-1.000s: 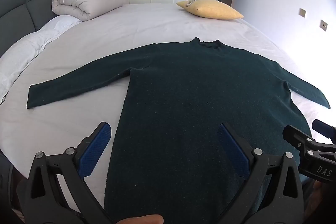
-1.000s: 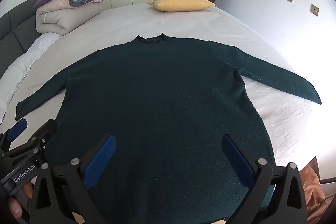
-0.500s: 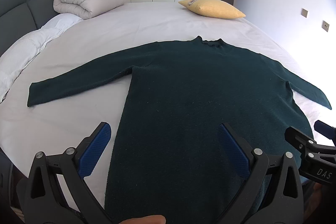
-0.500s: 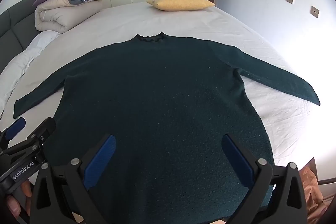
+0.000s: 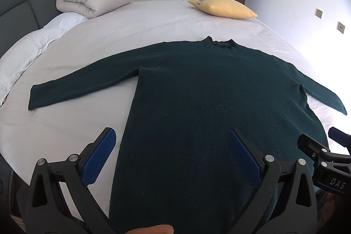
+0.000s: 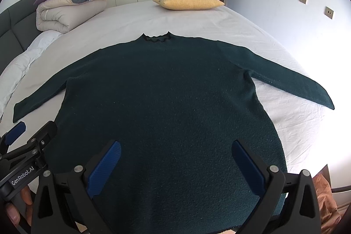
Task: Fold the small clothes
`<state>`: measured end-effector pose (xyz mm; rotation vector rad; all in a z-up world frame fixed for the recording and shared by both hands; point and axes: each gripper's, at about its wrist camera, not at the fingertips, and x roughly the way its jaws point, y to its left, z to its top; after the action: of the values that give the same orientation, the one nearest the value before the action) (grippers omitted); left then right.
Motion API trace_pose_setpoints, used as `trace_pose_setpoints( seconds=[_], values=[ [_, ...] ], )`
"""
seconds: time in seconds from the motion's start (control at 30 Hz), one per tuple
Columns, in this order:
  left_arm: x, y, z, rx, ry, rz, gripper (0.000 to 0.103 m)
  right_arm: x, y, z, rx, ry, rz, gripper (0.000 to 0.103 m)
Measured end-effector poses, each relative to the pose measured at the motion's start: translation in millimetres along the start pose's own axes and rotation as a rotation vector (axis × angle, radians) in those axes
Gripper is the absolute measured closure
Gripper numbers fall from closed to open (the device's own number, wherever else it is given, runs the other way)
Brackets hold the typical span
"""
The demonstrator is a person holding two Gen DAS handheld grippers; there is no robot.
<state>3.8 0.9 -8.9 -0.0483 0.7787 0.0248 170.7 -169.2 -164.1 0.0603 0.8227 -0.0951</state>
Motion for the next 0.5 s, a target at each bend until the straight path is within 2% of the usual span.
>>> trace_pose_setpoints(
  seconds=[0.5],
  values=[
    [1.1, 0.0, -0.5, 0.0, 0.002, 0.0, 0.0, 0.5, 0.1, -3.0, -0.002, 0.0, -0.003, 0.0]
  ],
)
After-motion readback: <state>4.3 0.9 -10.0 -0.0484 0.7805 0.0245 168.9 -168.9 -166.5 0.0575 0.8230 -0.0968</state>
